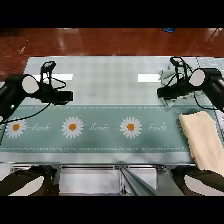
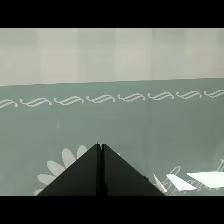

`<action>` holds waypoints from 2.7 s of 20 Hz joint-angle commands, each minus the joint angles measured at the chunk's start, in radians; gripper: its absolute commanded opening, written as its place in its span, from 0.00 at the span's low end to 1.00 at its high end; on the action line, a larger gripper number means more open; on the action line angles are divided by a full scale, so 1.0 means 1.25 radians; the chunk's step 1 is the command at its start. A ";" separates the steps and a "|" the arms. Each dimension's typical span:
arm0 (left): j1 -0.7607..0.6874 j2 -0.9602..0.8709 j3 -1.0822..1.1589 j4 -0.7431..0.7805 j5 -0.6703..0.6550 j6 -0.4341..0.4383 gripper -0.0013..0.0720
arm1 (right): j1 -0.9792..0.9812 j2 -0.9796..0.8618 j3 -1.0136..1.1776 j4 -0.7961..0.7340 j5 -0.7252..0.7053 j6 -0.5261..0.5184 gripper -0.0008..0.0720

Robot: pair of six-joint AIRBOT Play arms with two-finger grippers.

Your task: Fold the shirts.

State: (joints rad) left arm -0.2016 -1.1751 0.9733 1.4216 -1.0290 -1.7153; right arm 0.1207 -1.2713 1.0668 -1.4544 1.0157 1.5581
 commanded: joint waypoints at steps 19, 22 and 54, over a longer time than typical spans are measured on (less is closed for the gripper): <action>0.000 -0.038 0.001 0.018 0.180 0.003 0.71 | -0.366 -0.303 0.105 -0.022 -0.318 0.203 0.58; 0.000 -0.038 0.001 0.001 0.182 0.002 0.71 | -0.357 -0.344 0.105 0.031 -0.282 0.188 0.50; 0.230 0.316 -0.161 -0.091 0.063 0.070 0.71 | 0.356 -0.216 0.345 0.329 0.134 -0.226 0.05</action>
State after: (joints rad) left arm 0.0795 -0.7811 0.7746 1.3087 -0.9424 -1.6283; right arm 0.4309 -1.4094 1.5684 -1.0718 1.2331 1.2491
